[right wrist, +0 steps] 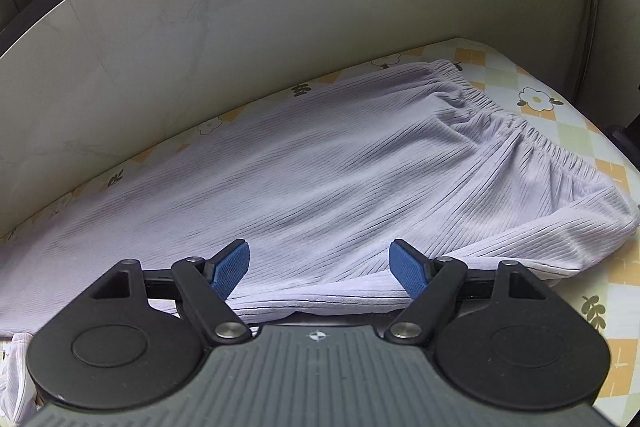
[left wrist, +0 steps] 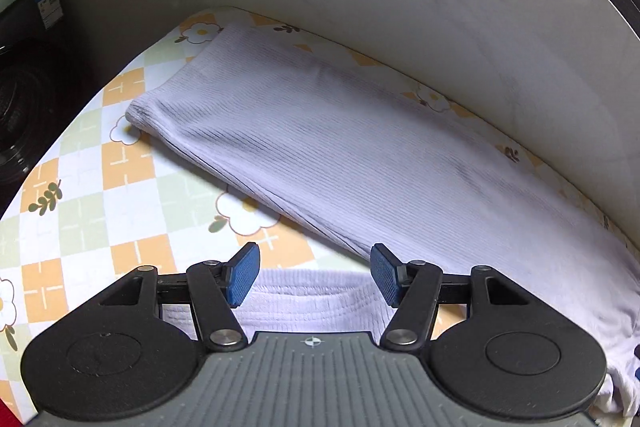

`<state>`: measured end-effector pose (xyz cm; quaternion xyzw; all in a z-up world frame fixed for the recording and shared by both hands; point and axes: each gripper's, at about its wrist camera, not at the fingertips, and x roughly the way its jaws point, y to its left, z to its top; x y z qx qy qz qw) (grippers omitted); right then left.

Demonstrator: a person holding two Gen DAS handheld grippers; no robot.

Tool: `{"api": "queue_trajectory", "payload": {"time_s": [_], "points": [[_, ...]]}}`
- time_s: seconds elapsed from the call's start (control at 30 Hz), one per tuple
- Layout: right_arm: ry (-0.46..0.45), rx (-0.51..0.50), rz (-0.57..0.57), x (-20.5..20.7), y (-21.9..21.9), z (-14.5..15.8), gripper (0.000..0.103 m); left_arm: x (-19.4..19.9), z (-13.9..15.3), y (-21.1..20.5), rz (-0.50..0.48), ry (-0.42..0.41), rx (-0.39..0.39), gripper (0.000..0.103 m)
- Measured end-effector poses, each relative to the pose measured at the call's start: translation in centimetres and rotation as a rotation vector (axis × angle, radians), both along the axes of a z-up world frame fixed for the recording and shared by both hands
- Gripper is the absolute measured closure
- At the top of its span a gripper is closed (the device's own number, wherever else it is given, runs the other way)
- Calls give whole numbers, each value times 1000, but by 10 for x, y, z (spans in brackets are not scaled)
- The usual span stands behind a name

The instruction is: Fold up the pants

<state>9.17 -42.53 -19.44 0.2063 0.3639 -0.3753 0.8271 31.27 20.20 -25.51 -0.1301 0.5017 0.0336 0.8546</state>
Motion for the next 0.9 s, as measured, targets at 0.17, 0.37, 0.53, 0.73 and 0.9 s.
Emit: {"api": "queue_trajectory", "payload": {"time_s": [0.17, 0.37, 0.53, 0.73, 0.9], "points": [[-61, -30, -70, -32, 0, 9, 24, -17, -16, -49, -130, 56, 33, 40], [-85, -23, -85, -70, -12, 8, 24, -17, -47, -93, -196, 110, 201, 40], [-108, 22, -99, -98, -33, 6, 24, -28, -59, -86, 7, 172, 267, 86], [-132, 84, -84, -119, -47, 2, 24, -53, -9, -71, 235, 78, 193, 90], [-180, 148, -89, -126, -58, -2, 24, -82, 63, -55, 381, -91, 68, 90]]}}
